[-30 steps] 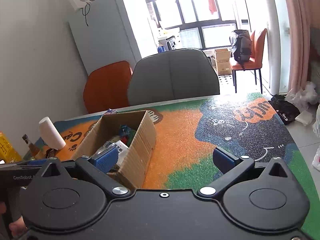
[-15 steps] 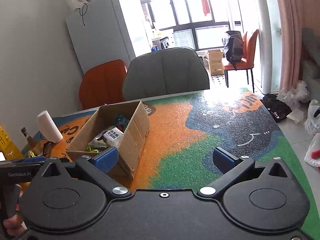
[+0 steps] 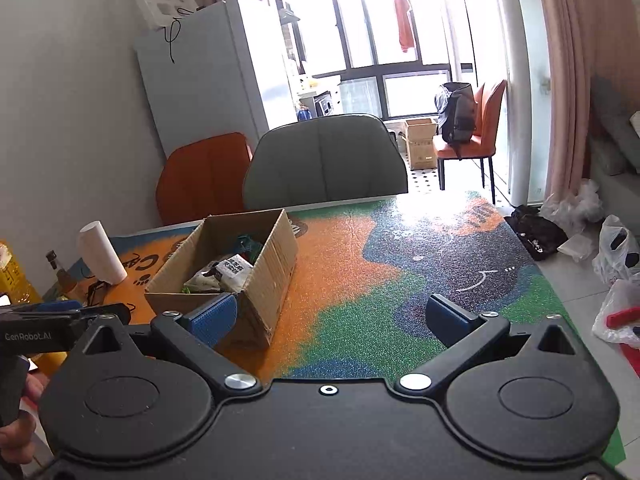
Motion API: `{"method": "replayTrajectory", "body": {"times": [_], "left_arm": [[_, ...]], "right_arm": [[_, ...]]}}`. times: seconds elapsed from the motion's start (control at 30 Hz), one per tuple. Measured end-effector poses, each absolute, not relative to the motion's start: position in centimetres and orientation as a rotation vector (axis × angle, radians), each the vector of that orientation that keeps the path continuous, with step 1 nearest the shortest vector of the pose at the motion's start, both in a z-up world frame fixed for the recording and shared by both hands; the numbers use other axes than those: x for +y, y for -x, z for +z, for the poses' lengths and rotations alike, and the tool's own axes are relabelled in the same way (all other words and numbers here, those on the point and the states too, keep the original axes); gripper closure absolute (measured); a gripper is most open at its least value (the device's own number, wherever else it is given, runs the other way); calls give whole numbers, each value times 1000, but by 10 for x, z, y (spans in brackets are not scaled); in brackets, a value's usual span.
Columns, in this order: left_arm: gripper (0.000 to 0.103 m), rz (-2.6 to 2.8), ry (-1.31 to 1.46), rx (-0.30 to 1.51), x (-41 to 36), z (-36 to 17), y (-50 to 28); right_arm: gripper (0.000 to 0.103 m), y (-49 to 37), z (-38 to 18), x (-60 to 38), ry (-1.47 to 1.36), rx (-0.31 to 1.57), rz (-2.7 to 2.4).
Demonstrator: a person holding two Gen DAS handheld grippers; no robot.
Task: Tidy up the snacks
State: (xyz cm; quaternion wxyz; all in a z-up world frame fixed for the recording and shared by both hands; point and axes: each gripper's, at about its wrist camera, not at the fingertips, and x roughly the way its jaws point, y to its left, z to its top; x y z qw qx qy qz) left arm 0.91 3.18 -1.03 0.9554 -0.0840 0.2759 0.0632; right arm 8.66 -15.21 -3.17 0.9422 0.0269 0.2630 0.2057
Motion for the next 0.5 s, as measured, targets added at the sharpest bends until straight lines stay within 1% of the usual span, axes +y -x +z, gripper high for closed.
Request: {"method": "replayTrajectory", "body": {"times": [0.27, 0.5], "left_arm": [[0, 125, 171, 552, 30, 0, 4], [0, 128, 165, 536, 30, 7, 20]], "right_arm": [[0, -68, -14, -151, -40, 509, 411], [0, -54, -10, -153, -44, 501, 377]]}}
